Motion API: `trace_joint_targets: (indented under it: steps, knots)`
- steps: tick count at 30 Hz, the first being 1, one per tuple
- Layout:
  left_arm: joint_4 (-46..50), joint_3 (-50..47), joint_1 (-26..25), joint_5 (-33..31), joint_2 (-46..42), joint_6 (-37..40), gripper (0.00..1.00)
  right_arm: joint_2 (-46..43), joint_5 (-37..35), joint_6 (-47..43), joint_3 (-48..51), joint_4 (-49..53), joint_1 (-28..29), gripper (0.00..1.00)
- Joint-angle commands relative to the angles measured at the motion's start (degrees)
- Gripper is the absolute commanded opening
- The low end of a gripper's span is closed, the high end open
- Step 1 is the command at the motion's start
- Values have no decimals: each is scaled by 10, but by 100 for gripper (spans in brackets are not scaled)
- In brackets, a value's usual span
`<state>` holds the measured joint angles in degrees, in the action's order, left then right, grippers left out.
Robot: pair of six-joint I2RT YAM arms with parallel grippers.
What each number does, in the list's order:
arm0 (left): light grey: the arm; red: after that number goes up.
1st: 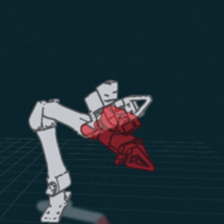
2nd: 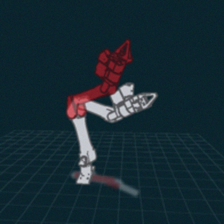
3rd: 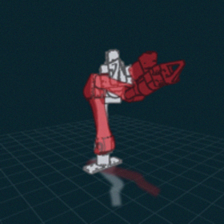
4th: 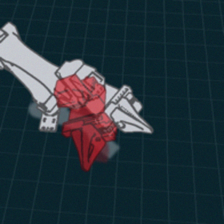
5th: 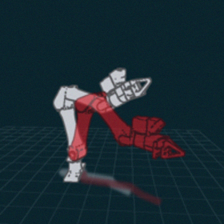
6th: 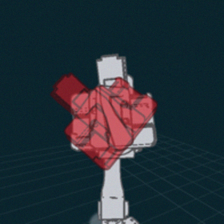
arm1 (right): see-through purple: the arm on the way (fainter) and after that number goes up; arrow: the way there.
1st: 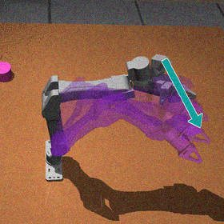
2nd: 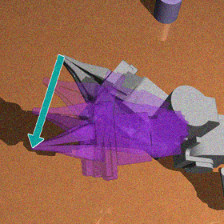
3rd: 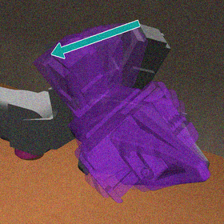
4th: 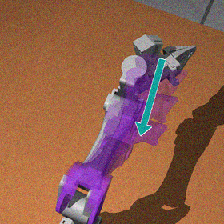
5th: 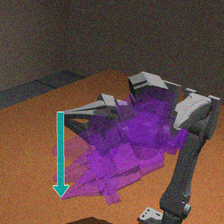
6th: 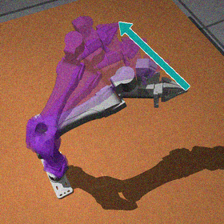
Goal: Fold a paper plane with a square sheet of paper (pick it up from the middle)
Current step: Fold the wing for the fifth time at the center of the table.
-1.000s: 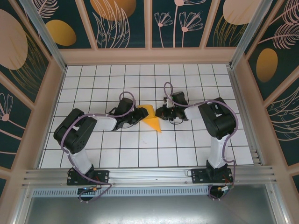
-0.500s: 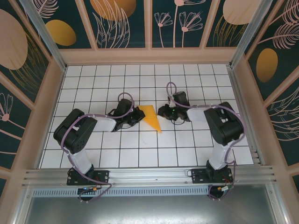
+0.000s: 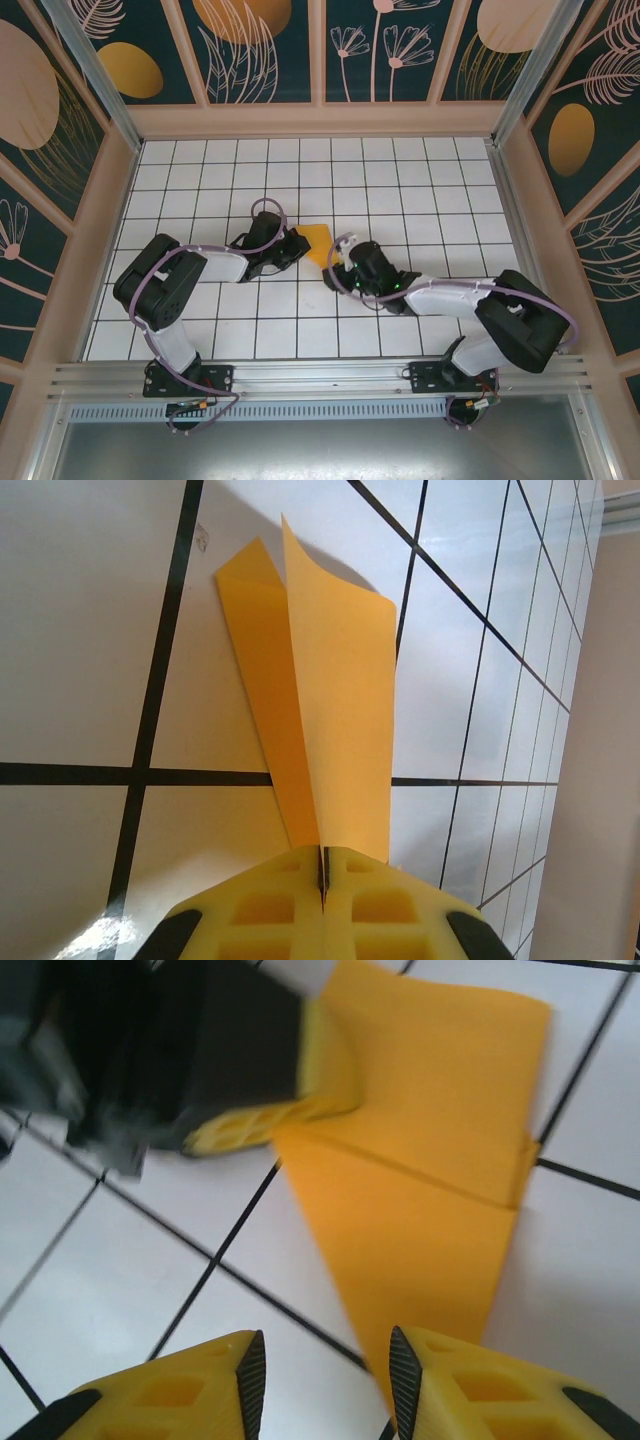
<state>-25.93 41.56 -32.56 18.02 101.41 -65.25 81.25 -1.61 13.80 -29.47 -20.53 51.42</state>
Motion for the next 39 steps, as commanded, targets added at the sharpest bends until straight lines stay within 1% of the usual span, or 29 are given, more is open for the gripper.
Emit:
trace_joint_targets:
  steps: [1,3,6,7,8,11,14,20,24,25,34,36,38,39]
  knots:
    - [-4,0,3,6,-14,-7,0,3,-113,-124,9,-94,39,42]
    - [-3,1,4,7,-13,-6,0,24,-158,-154,0,-97,61,42]
    - [-3,1,3,8,-13,-6,0,57,-163,-183,-22,-89,70,44]
    - [-2,0,3,8,-13,-6,0,70,-169,-193,-28,-90,74,52]
    - [-1,0,3,7,-14,-6,0,84,-183,-202,-35,-90,79,56]
    - [-2,-1,4,8,-14,-6,0,114,-215,-219,-49,-91,84,55]
    - [-2,-1,3,9,-14,-6,0,138,-230,-228,-57,-92,86,53]
    - [-2,1,4,12,-13,-6,0,180,-254,-247,-83,-70,95,37]
    - [-3,0,4,13,-13,-6,0,187,-270,-247,-85,-72,97,32]
    - [-3,0,4,13,-14,-5,0,190,-273,-246,-86,-68,97,30]
    - [2,0,4,13,-16,-3,0,201,-287,-246,-87,-67,97,26]
    - [3,0,3,12,-17,-2,0,201,-287,-245,-87,-68,97,21]
    - [4,-1,4,12,-17,-2,0,200,-287,-245,-88,-71,97,20]
    - [5,0,3,12,-17,-2,0,202,-288,-244,-88,-72,97,18]
